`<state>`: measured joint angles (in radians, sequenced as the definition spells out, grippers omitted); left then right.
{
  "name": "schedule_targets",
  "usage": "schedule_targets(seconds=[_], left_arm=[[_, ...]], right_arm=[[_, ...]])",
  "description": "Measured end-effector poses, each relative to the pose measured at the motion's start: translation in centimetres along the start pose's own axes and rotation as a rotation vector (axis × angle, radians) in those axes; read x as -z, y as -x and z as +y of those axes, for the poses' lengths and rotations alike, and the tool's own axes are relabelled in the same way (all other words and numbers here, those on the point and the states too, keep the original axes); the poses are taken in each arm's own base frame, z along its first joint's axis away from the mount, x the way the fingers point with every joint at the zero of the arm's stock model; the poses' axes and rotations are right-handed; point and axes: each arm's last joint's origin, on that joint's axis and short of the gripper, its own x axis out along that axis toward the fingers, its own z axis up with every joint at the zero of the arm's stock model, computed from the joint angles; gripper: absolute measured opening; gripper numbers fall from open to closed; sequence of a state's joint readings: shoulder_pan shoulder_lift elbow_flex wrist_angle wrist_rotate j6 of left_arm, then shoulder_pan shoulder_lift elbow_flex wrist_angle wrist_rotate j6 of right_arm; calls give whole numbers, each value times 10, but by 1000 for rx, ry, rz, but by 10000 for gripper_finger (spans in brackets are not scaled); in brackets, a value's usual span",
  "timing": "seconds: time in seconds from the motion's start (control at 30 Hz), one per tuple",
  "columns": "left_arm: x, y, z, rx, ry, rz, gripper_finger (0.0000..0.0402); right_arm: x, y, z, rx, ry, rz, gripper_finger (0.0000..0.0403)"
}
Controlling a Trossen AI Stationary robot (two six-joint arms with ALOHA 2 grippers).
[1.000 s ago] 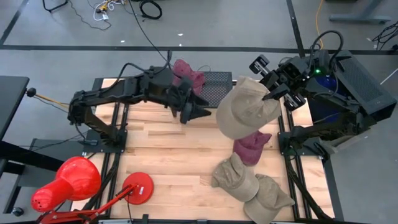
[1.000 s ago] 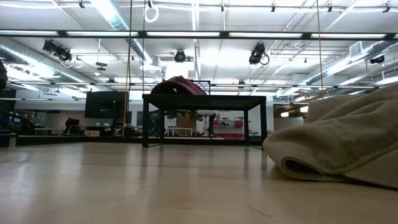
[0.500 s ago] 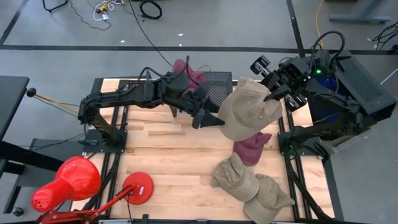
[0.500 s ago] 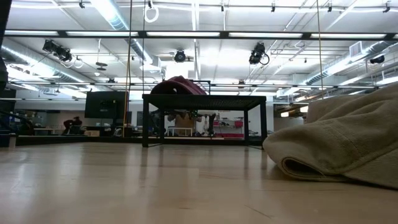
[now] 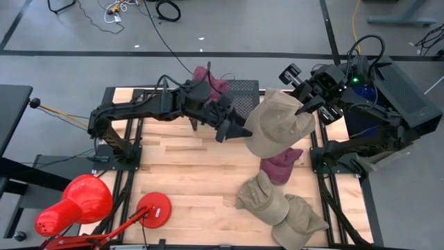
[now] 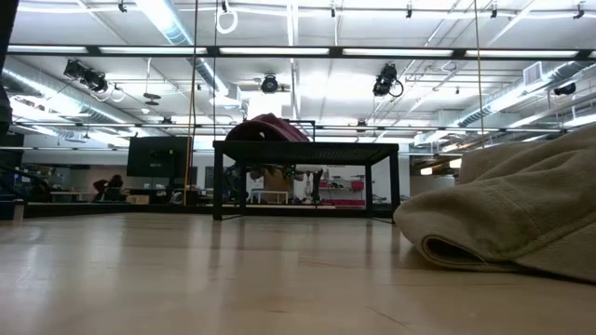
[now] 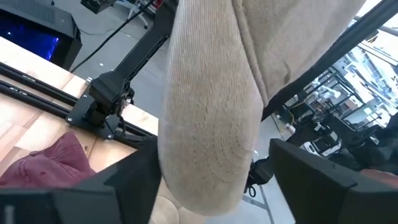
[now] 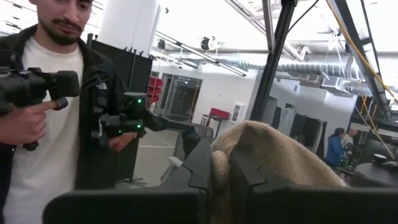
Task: Pick & Place hat
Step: Put the top brown cap on the shelf
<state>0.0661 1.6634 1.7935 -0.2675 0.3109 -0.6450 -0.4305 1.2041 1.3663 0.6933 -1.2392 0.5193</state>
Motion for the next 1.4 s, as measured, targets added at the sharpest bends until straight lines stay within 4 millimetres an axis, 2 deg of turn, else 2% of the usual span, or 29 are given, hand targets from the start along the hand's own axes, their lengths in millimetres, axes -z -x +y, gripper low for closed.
schedule_targets(seconds=[0.3,0.83,1.0,1.4], left_arm=[[-2,1,2,29,-12,11,195],[-3,1,2,23,-60,0,61],[-3,1,1,24,-73,-2,16],[-3,3,0,20,-93,-7,14]], right_arm=[[0,0,0,-10,-22,5,24],[1,0,0,-7,-36,9,33],[3,0,-3,48,-91,-9,72],[2,2,-8,188,-53,-74,212]])
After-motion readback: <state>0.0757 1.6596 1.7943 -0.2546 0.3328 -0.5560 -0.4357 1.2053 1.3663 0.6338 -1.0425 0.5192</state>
